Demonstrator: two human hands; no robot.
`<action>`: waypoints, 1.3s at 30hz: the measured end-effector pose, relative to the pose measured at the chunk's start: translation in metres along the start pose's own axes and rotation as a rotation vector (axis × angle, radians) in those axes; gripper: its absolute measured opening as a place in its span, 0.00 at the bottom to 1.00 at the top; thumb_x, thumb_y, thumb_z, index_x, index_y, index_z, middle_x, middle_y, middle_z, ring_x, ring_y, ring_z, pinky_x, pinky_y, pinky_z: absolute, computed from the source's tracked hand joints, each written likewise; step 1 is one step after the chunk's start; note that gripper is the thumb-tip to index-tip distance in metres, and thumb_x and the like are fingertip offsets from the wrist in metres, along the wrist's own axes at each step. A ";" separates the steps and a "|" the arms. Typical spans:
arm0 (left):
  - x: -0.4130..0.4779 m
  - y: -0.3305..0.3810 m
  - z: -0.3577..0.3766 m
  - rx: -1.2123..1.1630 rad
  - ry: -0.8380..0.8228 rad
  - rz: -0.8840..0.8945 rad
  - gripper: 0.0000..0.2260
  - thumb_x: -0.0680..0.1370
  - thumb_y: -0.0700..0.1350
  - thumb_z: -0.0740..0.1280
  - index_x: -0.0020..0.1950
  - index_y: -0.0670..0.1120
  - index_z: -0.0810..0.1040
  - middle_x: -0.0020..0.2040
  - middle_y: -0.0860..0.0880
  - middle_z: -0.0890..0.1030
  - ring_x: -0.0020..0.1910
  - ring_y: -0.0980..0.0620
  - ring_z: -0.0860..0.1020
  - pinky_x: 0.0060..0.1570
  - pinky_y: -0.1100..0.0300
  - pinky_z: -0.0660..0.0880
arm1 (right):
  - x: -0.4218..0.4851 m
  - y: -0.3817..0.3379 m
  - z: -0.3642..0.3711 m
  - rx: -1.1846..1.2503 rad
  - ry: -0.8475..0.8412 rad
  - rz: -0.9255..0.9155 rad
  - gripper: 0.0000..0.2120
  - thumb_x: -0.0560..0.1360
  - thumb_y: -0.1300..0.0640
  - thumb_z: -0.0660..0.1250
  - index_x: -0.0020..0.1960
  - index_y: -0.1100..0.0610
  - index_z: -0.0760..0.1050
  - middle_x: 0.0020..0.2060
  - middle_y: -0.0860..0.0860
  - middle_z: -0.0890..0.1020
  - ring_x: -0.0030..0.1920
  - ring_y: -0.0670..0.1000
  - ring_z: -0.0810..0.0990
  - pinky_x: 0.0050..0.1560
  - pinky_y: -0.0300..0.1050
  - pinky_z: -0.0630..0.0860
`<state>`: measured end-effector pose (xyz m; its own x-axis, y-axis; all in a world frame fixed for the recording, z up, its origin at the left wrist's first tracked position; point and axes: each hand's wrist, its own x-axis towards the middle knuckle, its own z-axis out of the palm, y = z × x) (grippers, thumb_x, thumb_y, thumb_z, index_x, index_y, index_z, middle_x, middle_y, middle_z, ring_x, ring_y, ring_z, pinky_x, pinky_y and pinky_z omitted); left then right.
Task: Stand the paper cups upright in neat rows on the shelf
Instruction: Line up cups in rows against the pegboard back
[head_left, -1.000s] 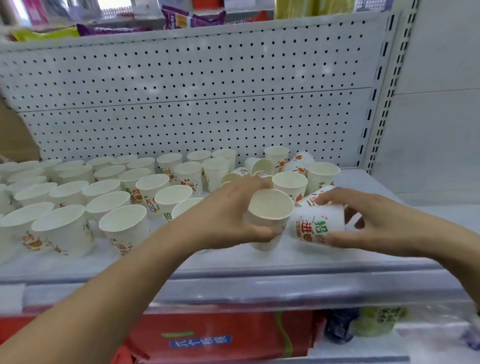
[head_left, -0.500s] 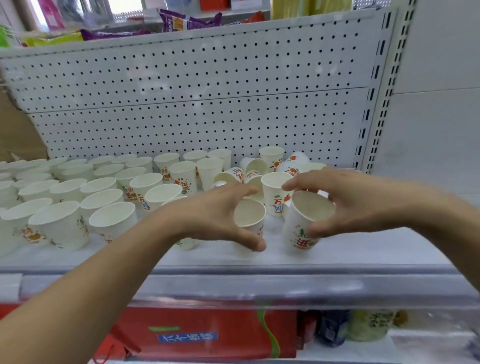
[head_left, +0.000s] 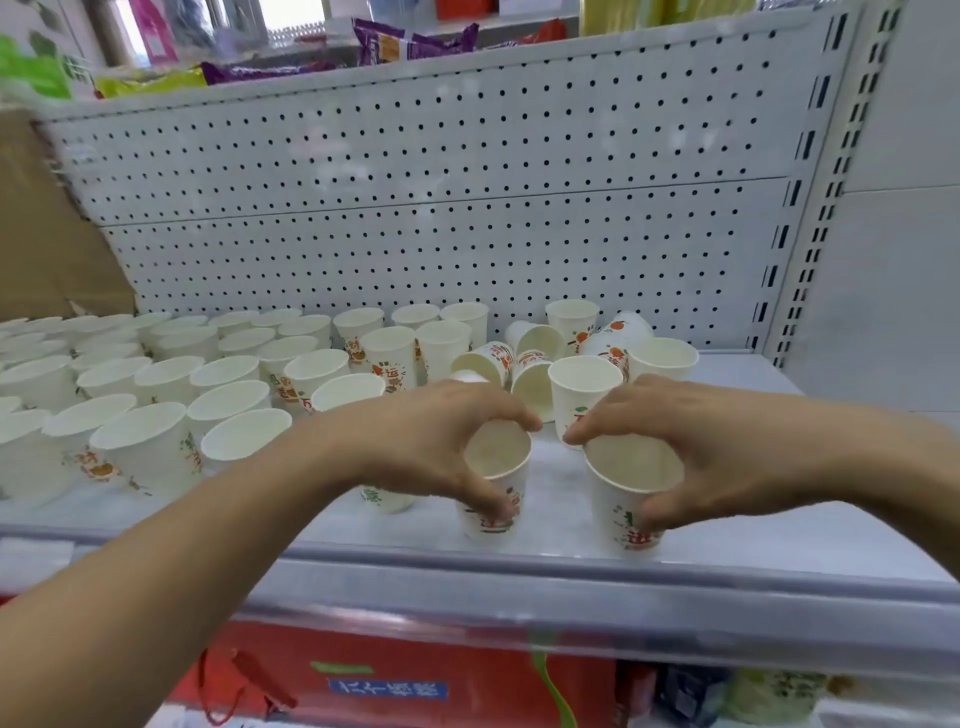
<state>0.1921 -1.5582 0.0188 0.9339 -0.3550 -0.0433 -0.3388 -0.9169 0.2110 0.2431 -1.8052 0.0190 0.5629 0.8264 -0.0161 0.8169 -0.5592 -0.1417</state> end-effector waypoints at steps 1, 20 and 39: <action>-0.002 -0.003 -0.002 0.000 -0.016 0.004 0.36 0.63 0.65 0.74 0.68 0.66 0.65 0.67 0.67 0.68 0.65 0.65 0.65 0.66 0.58 0.65 | 0.000 -0.001 0.000 -0.025 0.007 0.001 0.34 0.64 0.36 0.68 0.68 0.34 0.61 0.61 0.30 0.67 0.63 0.36 0.62 0.66 0.44 0.65; 0.083 -0.070 -0.032 0.595 0.279 0.050 0.05 0.70 0.53 0.69 0.44 0.56 0.78 0.36 0.57 0.76 0.35 0.55 0.69 0.40 0.60 0.59 | 0.156 0.025 -0.024 -0.277 0.022 0.214 0.12 0.68 0.45 0.71 0.48 0.47 0.74 0.39 0.42 0.75 0.40 0.46 0.75 0.36 0.42 0.69; 0.088 -0.115 -0.054 0.338 0.121 -0.009 0.06 0.75 0.48 0.70 0.48 0.58 0.84 0.37 0.62 0.76 0.40 0.59 0.75 0.39 0.65 0.63 | 0.166 0.026 -0.027 0.135 0.093 0.283 0.07 0.74 0.59 0.68 0.42 0.48 0.80 0.37 0.44 0.81 0.39 0.45 0.79 0.36 0.38 0.74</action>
<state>0.3192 -1.4737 0.0436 0.9370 -0.3408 0.0770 -0.3300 -0.9357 -0.1250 0.3609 -1.6839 0.0393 0.7794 0.6263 0.0164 0.6059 -0.7468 -0.2742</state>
